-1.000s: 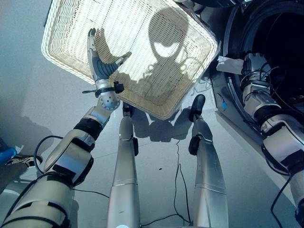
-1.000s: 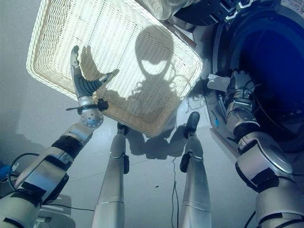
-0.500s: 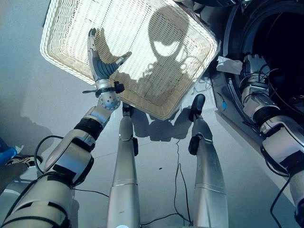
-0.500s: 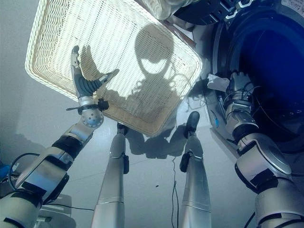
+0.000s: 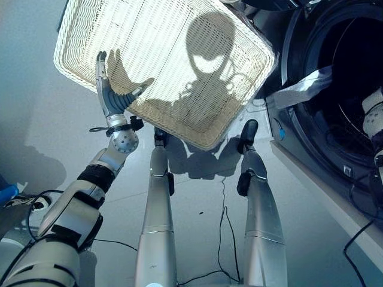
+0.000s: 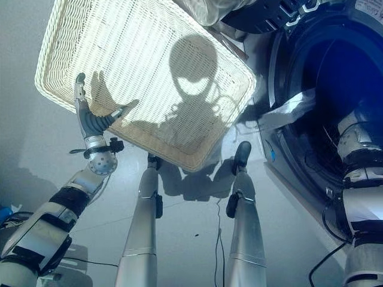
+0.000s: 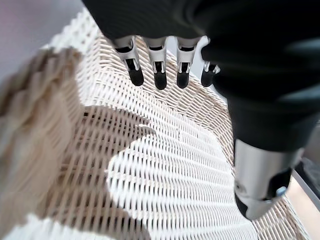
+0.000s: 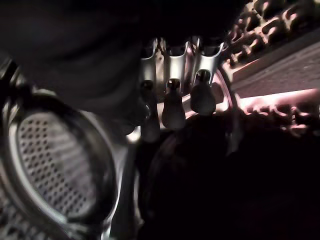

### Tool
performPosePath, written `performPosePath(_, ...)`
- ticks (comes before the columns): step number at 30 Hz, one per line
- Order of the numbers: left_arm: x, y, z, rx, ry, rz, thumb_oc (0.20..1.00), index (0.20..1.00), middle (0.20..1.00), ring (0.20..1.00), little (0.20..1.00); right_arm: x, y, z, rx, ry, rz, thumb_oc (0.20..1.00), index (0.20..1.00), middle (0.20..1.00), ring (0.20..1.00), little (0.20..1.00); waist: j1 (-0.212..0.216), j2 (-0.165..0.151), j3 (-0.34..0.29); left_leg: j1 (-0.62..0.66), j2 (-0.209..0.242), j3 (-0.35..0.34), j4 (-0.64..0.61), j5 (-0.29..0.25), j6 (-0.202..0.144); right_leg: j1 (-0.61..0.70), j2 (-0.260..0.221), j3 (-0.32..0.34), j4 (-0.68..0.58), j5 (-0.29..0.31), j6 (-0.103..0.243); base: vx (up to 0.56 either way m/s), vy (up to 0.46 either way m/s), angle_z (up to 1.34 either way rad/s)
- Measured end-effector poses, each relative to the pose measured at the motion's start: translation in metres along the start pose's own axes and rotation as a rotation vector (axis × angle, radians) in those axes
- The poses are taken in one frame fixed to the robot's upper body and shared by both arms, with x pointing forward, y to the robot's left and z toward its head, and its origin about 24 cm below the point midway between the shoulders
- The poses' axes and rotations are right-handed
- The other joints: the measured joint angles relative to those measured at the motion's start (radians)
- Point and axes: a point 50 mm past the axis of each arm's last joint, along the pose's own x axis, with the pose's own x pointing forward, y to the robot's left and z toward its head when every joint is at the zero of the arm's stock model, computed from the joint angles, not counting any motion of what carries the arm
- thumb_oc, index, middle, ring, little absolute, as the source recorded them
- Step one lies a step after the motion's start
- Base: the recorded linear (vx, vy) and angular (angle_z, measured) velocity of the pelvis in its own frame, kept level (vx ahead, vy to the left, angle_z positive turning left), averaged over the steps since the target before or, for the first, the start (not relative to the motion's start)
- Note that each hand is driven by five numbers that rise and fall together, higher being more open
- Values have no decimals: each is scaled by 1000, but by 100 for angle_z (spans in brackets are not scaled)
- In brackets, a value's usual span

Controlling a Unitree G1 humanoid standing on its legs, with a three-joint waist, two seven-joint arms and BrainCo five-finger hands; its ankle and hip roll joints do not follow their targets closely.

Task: Put the clothes into the washing machine.

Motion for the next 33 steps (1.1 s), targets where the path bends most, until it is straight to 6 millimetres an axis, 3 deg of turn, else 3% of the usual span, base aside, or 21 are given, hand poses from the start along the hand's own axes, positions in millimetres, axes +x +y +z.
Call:
performPosePath(6, 15, 13, 3, 22, -26, 2, 1000, 1000, 1000, 1000, 1000, -1, 1, 1, 44, 22, -5, 200, 200, 200, 200, 200, -7, -4, 2, -3, -1, 0, 8, -4, 4, 10, 1, -1, -19, 12, 1, 0, 0, 0)
performPosePath(8, 18, 16, 2, 22, -16, -1, 1000, 1000, 1000, 1000, 1000, -3, 5, 1, 30, 12, 25, 310, 310, 310, 310, 310, -7, -4, 2, -3, -1, 0, 12, -4, 4, 12, 1, -1, -19, 15, 1, 0, 0, 0)
performPosePath(9, 19, 16, 1, 24, -15, -4, 1000, 1000, 1000, 1000, 1000, -4, 6, 1, 24, 5, 38, 464, 464, 464, 464, 464, -8, -4, 2, -3, -1, -1, 12, -4, 4, 12, 1, -1, -19, 15, 1, 0, 0, 0)
performPosePath(10, 19, 16, 2, 23, -16, -7, 1000, 1000, 1000, 1000, 1000, -4, 7, 2, 24, 5, 43, 464, 464, 464, 464, 464, -8, -4, 2, -3, -1, -1, 13, -4, 4, 12, 1, -1, -19, 16, 1, 0, 0, 0)
performPosePath(11, 21, 15, 3, 20, -19, -12, 1000, 1000, 1000, 1000, 1000, -5, 8, 2, 11, -6, 60, 915, 915, 915, 915, 915, -9, -4, 2, -3, -1, -1, 13, -3, 4, 12, 1, -1, -19, 16, 1, 0, 0, 0)
performPosePath(12, 21, 15, 3, 19, -20, -12, 1000, 1000, 1000, 1000, 1000, -7, 10, 2, -3, -17, 74, 1000, 1000, 1000, 1000, 1000, -9, -4, 2, -3, -1, -1, 13, -3, 4, 13, 1, -1, -19, 16, 1, 0, 33, 0)
performPosePath(22, 26, 8, 8, -15, -6, -12, 1000, 1000, 1000, 1000, 1000, -35, 37, 11, -308, -336, 259, 1000, 1000, 1000, 1000, 1000, -17, -4, 1, 3, -2, -1, 2, -1, 7, 24, 1, -3, -45, 22, 10, 0, 3, 0)
performPosePath(28, 27, 5, 10, -25, -6, -9, 1000, 1000, 1000, 1000, 1000, -37, 39, 12, -334, -373, 275, 1000, 1000, 1000, 1000, 1000, -15, -4, 1, 1, -2, 0, 0, -1, 6, 24, 1, -3, -49, 21, 10, 0, 0, 0)
performPosePath(29, 23, 2, 7, -27, 12, -18, 1000, 1000, 1000, 1000, 1000, -55, 48, 5, -382, -426, 361, 1000, 1000, 1000, 1000, 1000, -14, -4, 1, 0, -2, 1, -2, -1, 6, 23, 1, -4, -48, 21, 11, 0, 0, 0)
performPosePath(30, 21, 1, 5, -32, 22, -25, 1000, 1000, 1000, 1000, 1000, -59, 48, -3, -394, -422, 395, 1000, 1000, 1000, 1000, 1000, -20, -4, 1, 1, -2, 3, 1, -1, 6, 23, 1, -4, -46, 20, 12, -32, -6, 3)
performPosePath(31, 10, -3, -1, -46, 60, -57, 1000, 1000, 1000, 1000, 1000, -79, 45, -26, -424, -449, 550, 1000, 1000, 1000, 1000, 1000, -28, -4, 2, 20, -2, 7, 8, -5, 8, 44, 0, -6, -38, 16, 5, -25, -5, 4)
performPosePath(32, 3, -6, -6, -41, 80, -78, 1000, 1000, 1000, 1000, 1000, -89, 44, -36, -454, -468, 617, 1000, 1000, 1000, 1000, 1000, -30, -4, 2, 34, -2, 8, 6, -5, 8, 60, -1, -8, -39, 15, 5, -50, -4, 6)
performPosePath(33, -10, -11, -13, -41, 116, -126, 1000, 1000, 1000, 1000, 1000, -102, 36, -65, -559, -478, 727, 1000, 1000, 1000, 1000, 1000, -34, -4, 1, 76, -4, 14, 0, -7, 11, 96, -5, -9, -40, 10, 7, -42, -3, 3)
